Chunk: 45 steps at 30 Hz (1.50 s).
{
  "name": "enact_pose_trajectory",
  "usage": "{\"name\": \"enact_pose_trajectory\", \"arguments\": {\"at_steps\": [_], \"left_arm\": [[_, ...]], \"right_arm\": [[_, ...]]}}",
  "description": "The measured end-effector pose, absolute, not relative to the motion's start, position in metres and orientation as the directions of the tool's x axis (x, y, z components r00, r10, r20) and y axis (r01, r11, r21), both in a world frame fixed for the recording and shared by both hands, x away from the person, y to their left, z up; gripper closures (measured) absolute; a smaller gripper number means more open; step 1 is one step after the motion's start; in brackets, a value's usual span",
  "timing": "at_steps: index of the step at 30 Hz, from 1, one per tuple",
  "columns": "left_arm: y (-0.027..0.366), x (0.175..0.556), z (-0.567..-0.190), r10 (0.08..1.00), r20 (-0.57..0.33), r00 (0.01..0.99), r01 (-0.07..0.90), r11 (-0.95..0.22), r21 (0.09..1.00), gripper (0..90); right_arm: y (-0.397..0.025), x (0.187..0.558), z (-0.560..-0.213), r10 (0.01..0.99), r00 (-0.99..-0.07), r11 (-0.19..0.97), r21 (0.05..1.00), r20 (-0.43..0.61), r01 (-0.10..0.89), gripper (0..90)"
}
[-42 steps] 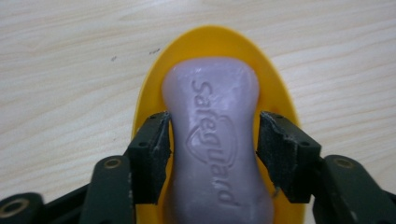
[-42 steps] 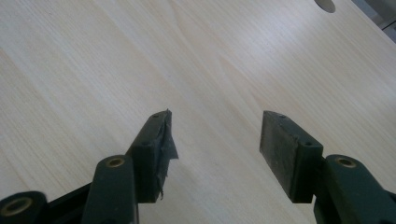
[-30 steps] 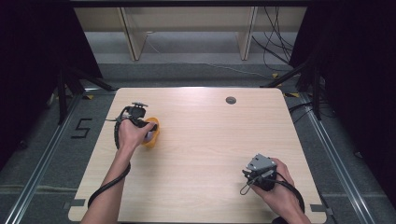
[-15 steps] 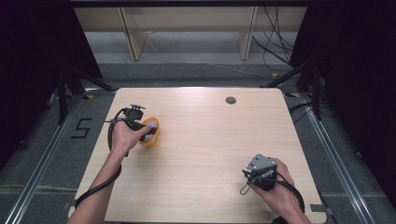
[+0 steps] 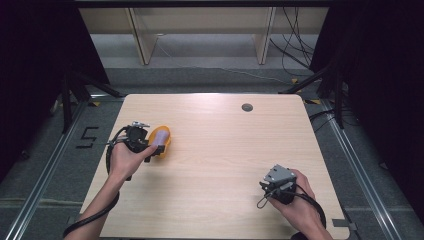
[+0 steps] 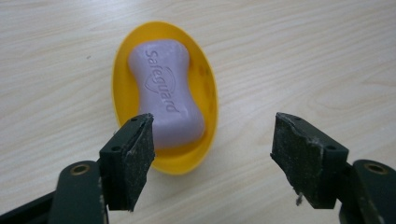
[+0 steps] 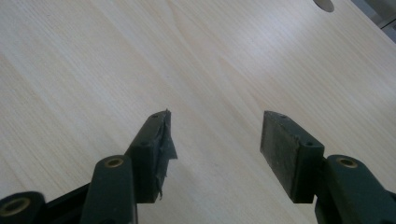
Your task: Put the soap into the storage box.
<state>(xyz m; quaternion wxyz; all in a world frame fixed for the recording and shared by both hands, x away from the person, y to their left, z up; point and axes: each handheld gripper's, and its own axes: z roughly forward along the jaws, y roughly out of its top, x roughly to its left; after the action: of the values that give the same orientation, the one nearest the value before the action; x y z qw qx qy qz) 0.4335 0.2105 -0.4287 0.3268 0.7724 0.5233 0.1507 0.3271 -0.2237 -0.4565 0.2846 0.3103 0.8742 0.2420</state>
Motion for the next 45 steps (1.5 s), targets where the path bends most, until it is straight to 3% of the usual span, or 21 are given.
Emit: {"name": "enact_pose_trajectory", "arguments": {"at_steps": [12, 28, 45], "left_arm": [[0.212, 0.398, -0.434, 0.880, -0.052, 0.472, 0.686, -0.329, 0.649, 29.0], [0.221, 0.362, -0.455, 0.869, -0.052, 0.492, 0.675, -0.343, 0.653, 28.5], [0.233, 0.322, -0.501, 0.848, -0.066, 0.526, 0.639, -0.344, 0.688, 30.7]], "right_arm": [[-0.224, 0.327, -0.457, 0.680, -0.646, 0.691, 0.598, -0.347, 0.406, 43.7], [-0.223, 0.327, -0.457, 0.675, -0.655, 0.693, 0.597, -0.339, 0.404, 43.6], [-0.223, 0.327, -0.456, 0.674, -0.647, 0.696, 0.599, -0.356, 0.396, 43.5]]}}
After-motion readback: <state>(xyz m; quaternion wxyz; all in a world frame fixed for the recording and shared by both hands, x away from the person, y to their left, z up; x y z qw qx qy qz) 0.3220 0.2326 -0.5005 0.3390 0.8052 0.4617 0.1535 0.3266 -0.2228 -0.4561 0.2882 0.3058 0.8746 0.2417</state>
